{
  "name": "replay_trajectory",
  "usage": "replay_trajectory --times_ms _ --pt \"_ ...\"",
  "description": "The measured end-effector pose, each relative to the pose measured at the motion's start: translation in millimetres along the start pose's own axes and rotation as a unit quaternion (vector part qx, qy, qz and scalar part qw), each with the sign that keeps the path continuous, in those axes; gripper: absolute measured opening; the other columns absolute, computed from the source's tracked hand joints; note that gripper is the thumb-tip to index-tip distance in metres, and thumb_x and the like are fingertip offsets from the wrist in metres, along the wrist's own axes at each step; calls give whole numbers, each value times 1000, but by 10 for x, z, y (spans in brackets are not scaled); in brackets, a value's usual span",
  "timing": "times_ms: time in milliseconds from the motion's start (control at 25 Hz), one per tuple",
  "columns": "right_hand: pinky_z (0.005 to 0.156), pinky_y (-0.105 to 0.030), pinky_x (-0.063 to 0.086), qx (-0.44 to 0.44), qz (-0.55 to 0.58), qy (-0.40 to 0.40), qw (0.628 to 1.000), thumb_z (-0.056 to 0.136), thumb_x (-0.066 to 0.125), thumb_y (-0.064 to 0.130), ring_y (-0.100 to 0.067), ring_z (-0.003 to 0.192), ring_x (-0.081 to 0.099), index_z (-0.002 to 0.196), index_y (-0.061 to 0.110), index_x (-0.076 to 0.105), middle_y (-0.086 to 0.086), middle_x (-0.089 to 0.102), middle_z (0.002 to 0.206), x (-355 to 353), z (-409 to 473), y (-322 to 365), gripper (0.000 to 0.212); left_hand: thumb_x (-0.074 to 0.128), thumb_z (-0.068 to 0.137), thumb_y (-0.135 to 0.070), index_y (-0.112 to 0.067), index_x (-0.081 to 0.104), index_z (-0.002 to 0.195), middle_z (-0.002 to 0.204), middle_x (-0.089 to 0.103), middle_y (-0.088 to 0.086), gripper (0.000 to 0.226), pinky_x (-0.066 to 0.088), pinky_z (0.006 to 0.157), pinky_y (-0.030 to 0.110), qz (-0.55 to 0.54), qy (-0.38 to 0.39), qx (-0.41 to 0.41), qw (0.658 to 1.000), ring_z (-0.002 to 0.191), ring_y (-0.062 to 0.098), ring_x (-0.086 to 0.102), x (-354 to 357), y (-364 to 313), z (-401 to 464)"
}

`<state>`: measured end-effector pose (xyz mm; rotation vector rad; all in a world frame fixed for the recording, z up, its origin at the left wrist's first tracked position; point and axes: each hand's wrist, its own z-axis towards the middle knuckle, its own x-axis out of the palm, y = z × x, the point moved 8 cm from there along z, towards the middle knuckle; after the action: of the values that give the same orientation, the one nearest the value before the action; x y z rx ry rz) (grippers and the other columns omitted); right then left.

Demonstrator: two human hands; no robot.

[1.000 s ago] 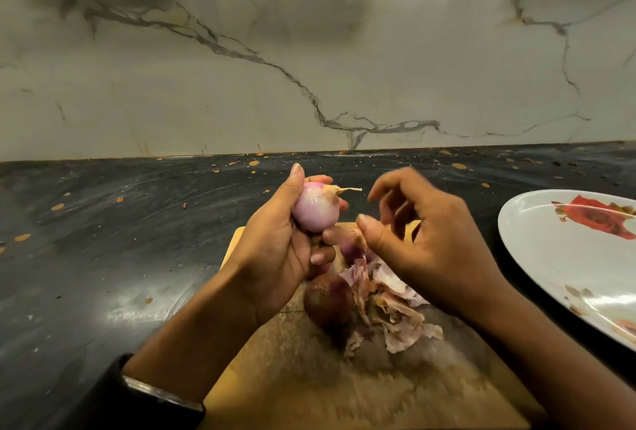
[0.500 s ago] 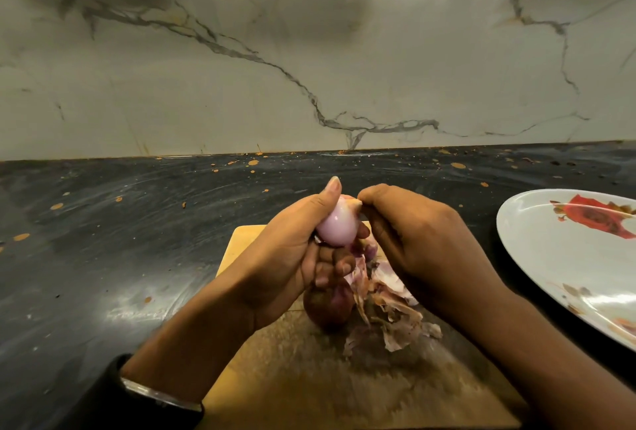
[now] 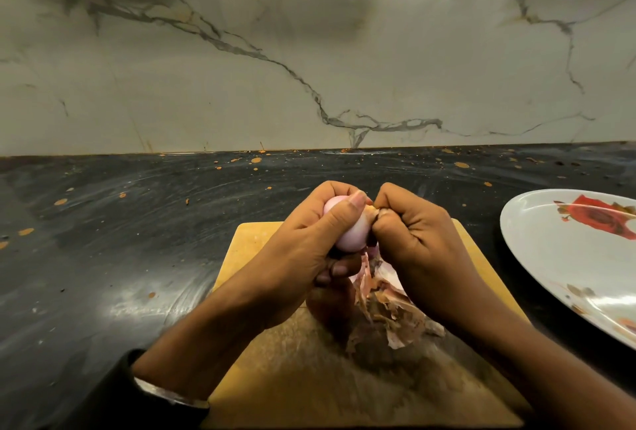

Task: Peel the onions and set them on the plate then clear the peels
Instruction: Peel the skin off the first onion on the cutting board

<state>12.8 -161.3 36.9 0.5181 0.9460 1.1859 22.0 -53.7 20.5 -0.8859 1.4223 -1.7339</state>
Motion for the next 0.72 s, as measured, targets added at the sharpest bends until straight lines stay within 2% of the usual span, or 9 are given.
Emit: replay_trajectory --times_ms 120,200,280,400,520,600,640,720 --pt "44 -24 31 88 109 16 990 86 49 30 -7 50 39 64 18 49 5 45 54 31 -4 -109 25 50 91 -42 -12 52 114 81 55 14 37 29 44 23 -16 4 -7 1000 49 10 42 -9 7 -2" --pt "42 -23 27 128 186 42 973 93 44 16 -9 46 34 61 23 51 6 43 52 80 -13 -127 34 49 92 -41 -9 50 115 79 58 12 39 23 45 26 -34 -1 -16 999 48 11 41 -15 22 -3" --pt "41 -21 25 135 219 58 965 92 42 15 -9 43 32 58 26 50 6 42 51 94 -5 -92 37 49 94 -42 -8 49 114 75 60 8 39 21 46 30 -35 -23 -20 999 49 13 42 -20 21 7" --pt "39 -23 27 153 232 48 959 94 42 15 -12 42 33 64 15 45 1 38 50 63 20 -86 30 48 93 -48 -12 54 116 85 66 10 43 48 51 29 40 -68 9 997 66 22 58 -66 -26 7" --pt "38 -23 25 212 246 31 945 98 32 6 -13 40 31 69 10 40 -2 32 49 42 5 -165 30 42 96 -44 -27 55 125 105 64 13 36 58 60 36 104 -90 76 988 78 30 66 -83 -123 -23" --pt "38 -20 21 242 245 24 939 96 33 6 -10 37 29 66 13 42 1 31 46 63 -7 -197 32 55 95 -41 -29 53 123 106 62 1 30 60 65 32 188 -82 106 973 85 23 68 -65 -157 -45" --pt "37 -18 21 248 238 17 939 96 35 7 -8 36 29 63 15 44 3 33 45 65 -10 -221 35 64 90 -40 -28 52 120 105 61 -6 35 60 69 31 220 -72 109 967 88 17 68 -36 -155 -42" --pt "36 -18 25 256 223 6 941 96 38 8 -6 36 32 61 17 47 6 37 44 66 -25 -249 37 69 82 -36 -24 51 116 100 63 -14 40 58 69 25 214 -62 93 970 85 10 68 -4 -124 -29"
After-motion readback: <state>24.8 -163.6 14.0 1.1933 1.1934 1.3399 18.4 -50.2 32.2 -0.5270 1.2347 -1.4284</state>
